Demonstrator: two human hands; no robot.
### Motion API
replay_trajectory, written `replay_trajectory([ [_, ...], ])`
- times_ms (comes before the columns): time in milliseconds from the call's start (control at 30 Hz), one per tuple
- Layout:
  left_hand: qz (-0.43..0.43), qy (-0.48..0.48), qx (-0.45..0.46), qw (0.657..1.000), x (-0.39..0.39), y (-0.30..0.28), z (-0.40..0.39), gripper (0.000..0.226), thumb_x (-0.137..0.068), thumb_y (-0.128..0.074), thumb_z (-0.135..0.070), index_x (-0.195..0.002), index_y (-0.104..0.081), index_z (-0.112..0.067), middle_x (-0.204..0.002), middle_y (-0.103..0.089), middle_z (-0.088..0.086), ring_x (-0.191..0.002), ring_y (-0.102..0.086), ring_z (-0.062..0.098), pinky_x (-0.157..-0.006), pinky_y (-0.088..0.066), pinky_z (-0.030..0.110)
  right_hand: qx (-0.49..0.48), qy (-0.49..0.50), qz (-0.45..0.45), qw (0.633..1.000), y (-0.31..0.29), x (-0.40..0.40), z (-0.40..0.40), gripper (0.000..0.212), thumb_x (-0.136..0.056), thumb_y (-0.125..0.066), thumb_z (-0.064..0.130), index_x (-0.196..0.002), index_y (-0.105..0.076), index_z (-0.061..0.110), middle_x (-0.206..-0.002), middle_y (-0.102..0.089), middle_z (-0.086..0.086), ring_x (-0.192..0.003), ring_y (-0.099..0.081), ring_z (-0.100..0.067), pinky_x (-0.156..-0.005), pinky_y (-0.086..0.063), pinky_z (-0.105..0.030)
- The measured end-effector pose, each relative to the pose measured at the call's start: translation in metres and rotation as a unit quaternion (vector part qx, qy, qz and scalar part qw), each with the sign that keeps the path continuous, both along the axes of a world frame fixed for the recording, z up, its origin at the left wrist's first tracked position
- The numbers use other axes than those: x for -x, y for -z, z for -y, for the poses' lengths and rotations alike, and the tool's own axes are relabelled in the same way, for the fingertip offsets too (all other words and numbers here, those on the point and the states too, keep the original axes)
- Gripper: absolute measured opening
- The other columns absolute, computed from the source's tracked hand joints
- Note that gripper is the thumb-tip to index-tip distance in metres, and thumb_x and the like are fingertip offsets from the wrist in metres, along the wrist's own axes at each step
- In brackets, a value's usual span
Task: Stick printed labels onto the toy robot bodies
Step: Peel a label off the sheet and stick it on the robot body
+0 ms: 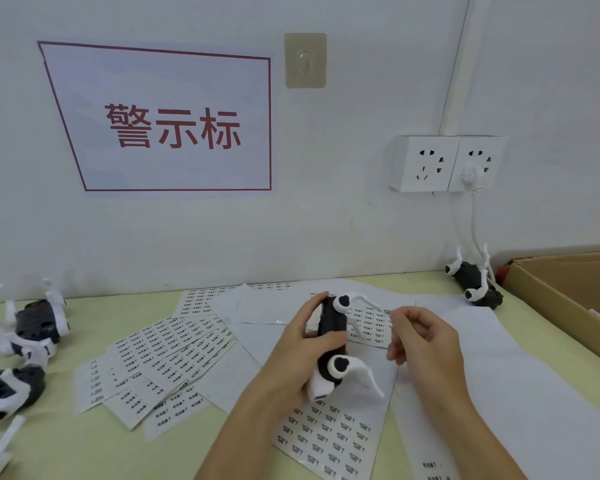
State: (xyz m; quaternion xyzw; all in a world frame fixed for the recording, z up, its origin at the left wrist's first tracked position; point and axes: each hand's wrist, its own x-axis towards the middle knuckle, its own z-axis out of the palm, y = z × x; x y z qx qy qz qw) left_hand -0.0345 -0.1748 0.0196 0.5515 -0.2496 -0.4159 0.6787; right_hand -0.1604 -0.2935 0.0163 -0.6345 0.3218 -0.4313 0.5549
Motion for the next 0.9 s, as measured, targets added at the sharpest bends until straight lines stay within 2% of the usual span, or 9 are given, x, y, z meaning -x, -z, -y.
replay_trajectory([
  [100, 0.043, 0.006, 0.018, 0.999, 0.004, 0.002, 0.001, 0.059, -0.074, -0.077, -0.02, -0.122, -0.062, -0.05, -0.09, -0.072, 0.009, -0.077, -0.07, 0.021, -0.07, -0.054, 0.031, -0.011, -0.002, 0.017, 1.0, -0.003, 0.001, -0.001, 0.01, -0.095, -0.062, 0.01, -0.088, -0.066, 0.006, -0.054, -0.057, 0.005, -0.049, -0.052, -0.014, -0.055, -0.042, -0.029],
  [167, 0.055, -0.005, 0.018, 0.998, 0.003, 0.004, 0.002, 0.06, -0.071, -0.076, -0.024, -0.123, -0.061, -0.05, -0.091, -0.07, 0.01, -0.076, -0.069, 0.02, -0.069, -0.053, 0.03, -0.011, -0.008, 0.022, 1.0, -0.007, 0.001, -0.002, 0.009, -0.095, -0.062, 0.01, -0.088, -0.067, 0.007, -0.057, -0.058, 0.004, -0.049, -0.053, -0.013, -0.055, -0.043, -0.03],
  [300, 0.005, -0.014, 0.035, 0.999, -0.003, 0.009, 0.003, 0.059, -0.075, -0.073, -0.018, -0.126, -0.062, -0.045, -0.097, -0.068, 0.019, -0.078, -0.066, 0.024, -0.069, -0.053, 0.032, 0.024, -0.017, 0.011, 1.0, -0.018, 0.0, -0.004, 0.011, -0.094, -0.064, 0.009, -0.084, -0.068, 0.009, -0.063, -0.061, 0.001, -0.049, -0.053, -0.008, -0.052, -0.043, -0.021],
  [367, -0.004, 0.002, 0.049, 0.999, -0.005, 0.011, 0.003, 0.056, -0.088, -0.066, -0.008, -0.129, -0.061, -0.045, -0.103, -0.072, 0.023, -0.083, -0.066, 0.028, -0.077, -0.054, 0.036, 0.068, -0.028, -0.007, 0.997, -0.026, 0.0, -0.004, 0.012, -0.093, -0.066, 0.01, -0.081, -0.069, 0.012, -0.065, -0.064, 0.009, -0.056, -0.055, -0.004, -0.057, -0.045, -0.017],
  [433, 0.003, 0.023, 0.056, 0.998, -0.007, 0.013, 0.004, 0.056, -0.095, -0.057, -0.003, -0.13, -0.06, -0.047, -0.107, -0.073, 0.023, -0.083, -0.066, 0.029, -0.082, -0.054, 0.038, 0.116, -0.031, -0.045, 0.992, -0.035, -0.001, -0.003, 0.011, -0.091, -0.068, 0.015, -0.081, -0.07, 0.018, -0.08, -0.068, 0.009, -0.076, -0.06, -0.004, -0.069, -0.045, -0.02],
  [533, 0.012, 0.027, 0.066, 0.997, -0.007, 0.011, 0.006, 0.055, -0.088, -0.061, -0.009, -0.129, -0.059, -0.046, -0.108, -0.072, 0.02, -0.083, -0.068, 0.024, -0.076, -0.054, 0.036, 0.178, -0.045, -0.114, 0.976, -0.052, -0.005, 0.003, 0.01, -0.089, -0.07, 0.021, -0.081, -0.07, 0.026, -0.102, -0.063, 0.009, -0.1, -0.058, -0.005, -0.078, -0.043, -0.022],
  [733, 0.02, 0.033, 0.075, 0.996, -0.011, 0.015, 0.011, 0.056, -0.079, -0.065, -0.013, -0.127, -0.062, -0.042, -0.104, -0.072, 0.019, -0.084, -0.065, 0.024, -0.077, -0.054, 0.036, 0.228, -0.148, -0.191, 0.943, -0.06, -0.018, 0.011, 0.012, -0.089, -0.07, 0.023, -0.079, -0.067, 0.031, -0.116, -0.052, 0.014, -0.114, -0.051, 0.0, -0.099, -0.039, -0.028],
  [833, 0.026, 0.037, 0.079, 0.996, -0.012, 0.016, 0.012, 0.056, -0.08, -0.065, -0.012, -0.128, -0.063, -0.04, -0.109, -0.071, 0.021, -0.093, -0.067, 0.024, -0.08, -0.054, 0.036, 0.249, -0.175, -0.23, 0.924, -0.056, -0.022, 0.015, 0.014, -0.089, -0.071, 0.024, -0.078, -0.067, 0.031, -0.116, -0.051, 0.013, -0.114, -0.049, 0.003, -0.1, -0.036, -0.026],
  [900, 0.025, 0.044, 0.083, 0.995, -0.013, 0.016, 0.013, 0.055, -0.08, -0.065, -0.011, -0.127, -0.064, -0.04, -0.109, -0.071, 0.021, -0.088, -0.069, 0.021, -0.076, -0.055, 0.033, 0.256, -0.183, -0.245, 0.917, -0.053, -0.024, 0.017, 0.018, -0.089, -0.072, 0.022, -0.075, -0.067, 0.033, -0.114, -0.051, 0.014, -0.111, -0.049, 0.006, -0.096, -0.035, -0.024],
])
